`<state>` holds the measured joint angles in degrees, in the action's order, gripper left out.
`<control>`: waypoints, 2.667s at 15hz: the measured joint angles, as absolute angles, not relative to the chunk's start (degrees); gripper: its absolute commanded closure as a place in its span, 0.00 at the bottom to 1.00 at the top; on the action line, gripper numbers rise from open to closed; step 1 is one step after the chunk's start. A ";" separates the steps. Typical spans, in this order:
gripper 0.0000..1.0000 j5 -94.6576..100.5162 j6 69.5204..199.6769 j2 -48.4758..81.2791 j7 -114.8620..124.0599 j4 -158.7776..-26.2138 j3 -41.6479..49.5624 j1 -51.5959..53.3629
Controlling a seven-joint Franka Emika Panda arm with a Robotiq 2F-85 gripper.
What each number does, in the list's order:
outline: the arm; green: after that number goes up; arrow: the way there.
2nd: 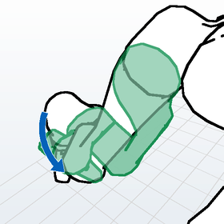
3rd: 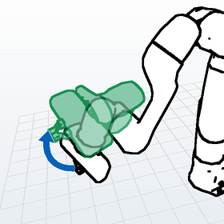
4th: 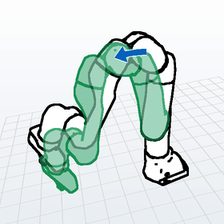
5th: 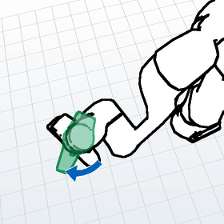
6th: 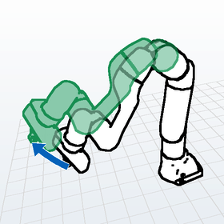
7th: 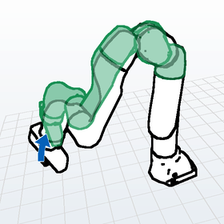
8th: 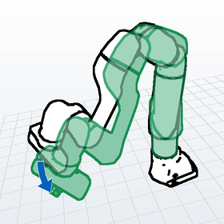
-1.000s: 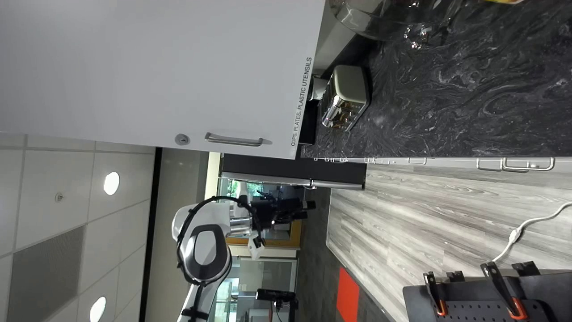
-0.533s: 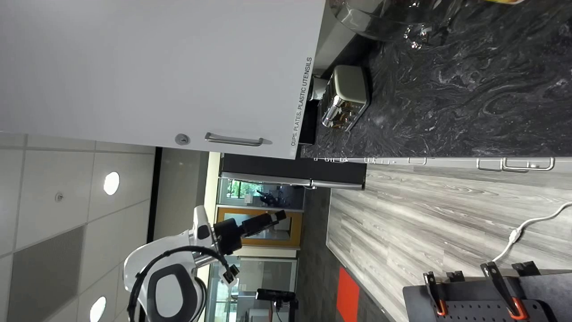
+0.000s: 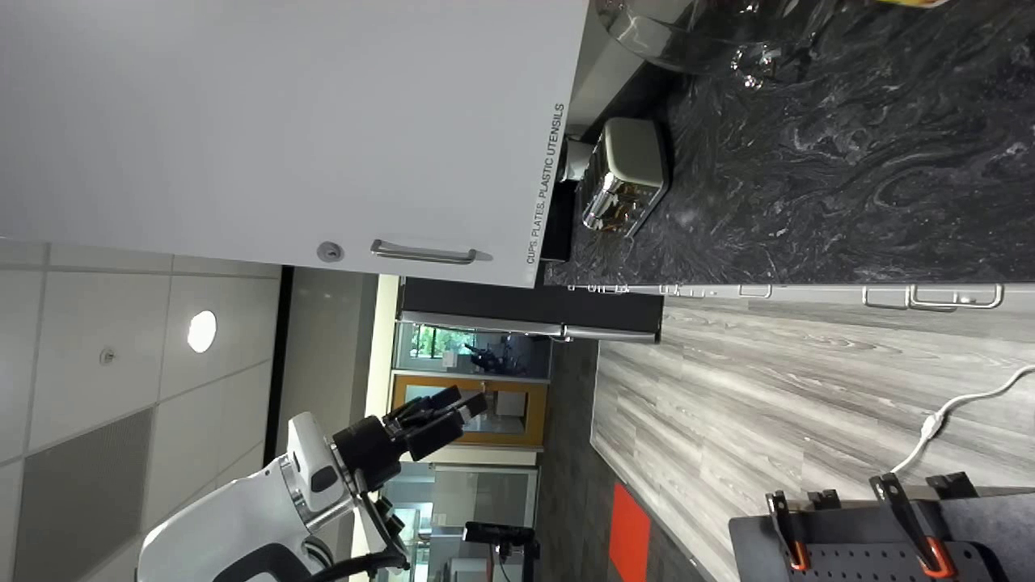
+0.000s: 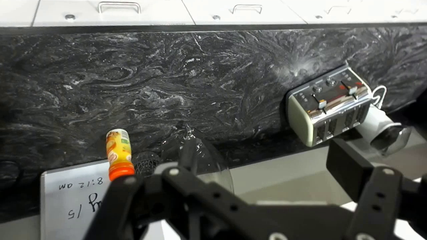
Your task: Close the top cupboard door
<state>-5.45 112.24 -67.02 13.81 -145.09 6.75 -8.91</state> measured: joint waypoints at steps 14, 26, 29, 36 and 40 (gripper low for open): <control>0.00 -24.37 129.89 -67.10 27.97 -144.90 10.74 -16.70; 0.00 -33.82 144.71 -62.99 29.60 -144.95 14.13 -16.48; 0.00 -33.83 144.73 -62.90 29.60 -144.87 14.12 -16.48; 0.00 -33.83 144.73 -63.73 29.38 -144.87 15.29 -16.58; 0.00 -34.06 144.73 -64.84 28.58 -144.68 18.21 -16.24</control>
<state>-34.06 144.73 -64.84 28.58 -144.68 18.21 -16.24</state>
